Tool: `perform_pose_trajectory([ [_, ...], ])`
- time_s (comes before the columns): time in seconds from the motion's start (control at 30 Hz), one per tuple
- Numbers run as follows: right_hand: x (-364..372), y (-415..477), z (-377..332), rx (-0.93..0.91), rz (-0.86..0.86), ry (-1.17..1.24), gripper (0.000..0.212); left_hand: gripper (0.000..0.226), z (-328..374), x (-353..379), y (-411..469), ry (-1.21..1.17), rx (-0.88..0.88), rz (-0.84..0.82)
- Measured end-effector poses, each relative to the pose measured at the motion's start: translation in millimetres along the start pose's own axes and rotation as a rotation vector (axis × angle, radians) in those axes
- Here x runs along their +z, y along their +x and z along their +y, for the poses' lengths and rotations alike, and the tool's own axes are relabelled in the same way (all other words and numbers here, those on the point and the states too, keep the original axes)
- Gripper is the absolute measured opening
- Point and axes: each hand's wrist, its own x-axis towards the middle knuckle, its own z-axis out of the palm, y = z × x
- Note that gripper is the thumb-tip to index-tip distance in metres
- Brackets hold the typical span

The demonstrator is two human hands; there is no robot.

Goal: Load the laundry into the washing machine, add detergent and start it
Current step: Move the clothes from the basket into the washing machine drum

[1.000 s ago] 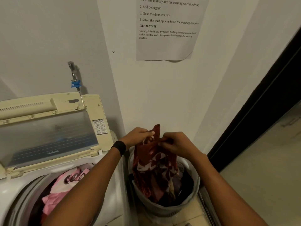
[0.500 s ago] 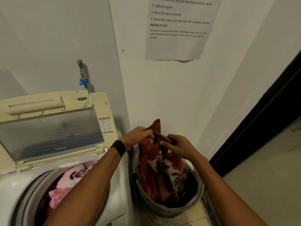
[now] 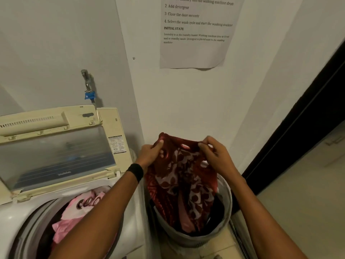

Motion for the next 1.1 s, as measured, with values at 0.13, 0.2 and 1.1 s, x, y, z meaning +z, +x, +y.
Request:
perform_pose_trajectory([
  [0.13,28,-9,-7,-0.049,-0.136,-0.055,0.013,0.052,-8,23,-5,-0.136,-0.085,-0.087],
  [0.2,45,-20,-7,0.001,-0.151,-0.024,0.018,0.055,-11,29,-5,-0.155,-0.108,-0.111],
  [1.1,14,12,-12,-0.097,-0.433,-0.546,0.020,0.044,7,12,-8,0.164,0.130,-0.402],
])
